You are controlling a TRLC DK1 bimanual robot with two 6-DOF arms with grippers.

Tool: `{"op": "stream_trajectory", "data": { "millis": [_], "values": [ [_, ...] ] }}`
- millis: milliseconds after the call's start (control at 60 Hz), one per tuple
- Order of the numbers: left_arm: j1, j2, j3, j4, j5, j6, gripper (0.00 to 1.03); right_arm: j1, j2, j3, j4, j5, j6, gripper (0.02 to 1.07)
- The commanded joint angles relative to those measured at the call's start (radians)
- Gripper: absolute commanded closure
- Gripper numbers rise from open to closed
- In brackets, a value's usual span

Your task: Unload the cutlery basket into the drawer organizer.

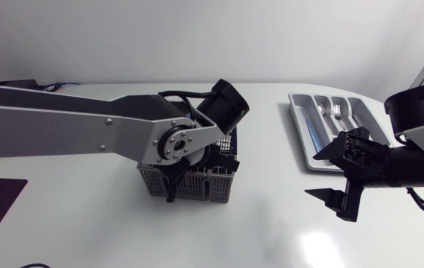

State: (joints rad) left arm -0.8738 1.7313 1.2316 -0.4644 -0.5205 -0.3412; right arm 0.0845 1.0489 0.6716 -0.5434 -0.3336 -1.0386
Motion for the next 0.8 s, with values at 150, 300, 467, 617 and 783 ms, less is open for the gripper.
{"op": "stream_trajectory", "data": {
  "millis": [150, 300, 467, 617, 783],
  "values": [
    [-0.013, 0.007, 0.025, -0.002, -0.001, -0.019, 0.99, 0.02, -0.01, -0.033, -0.006, -0.001, 0.028, 0.07],
    [-0.021, -0.009, 0.025, -0.002, -0.004, -0.015, 0.99, 0.027, -0.012, -0.044, -0.006, 0.001, 0.028, 0.07],
    [-0.031, -0.035, 0.028, -0.002, -0.021, -0.009, 0.99, 0.027, -0.024, -0.058, -0.004, 0.002, 0.026, 0.07],
    [-0.047, -0.055, 0.025, -0.002, -0.049, 0.008, 0.99, 0.029, -0.03, -0.066, -0.006, 0.002, 0.026, 0.07],
    [-0.067, -0.061, 0.023, -0.002, -0.081, 0.031, 0.99, 0.035, -0.038, -0.07, -0.006, 0.004, 0.026, 0.07]
  ]
}}
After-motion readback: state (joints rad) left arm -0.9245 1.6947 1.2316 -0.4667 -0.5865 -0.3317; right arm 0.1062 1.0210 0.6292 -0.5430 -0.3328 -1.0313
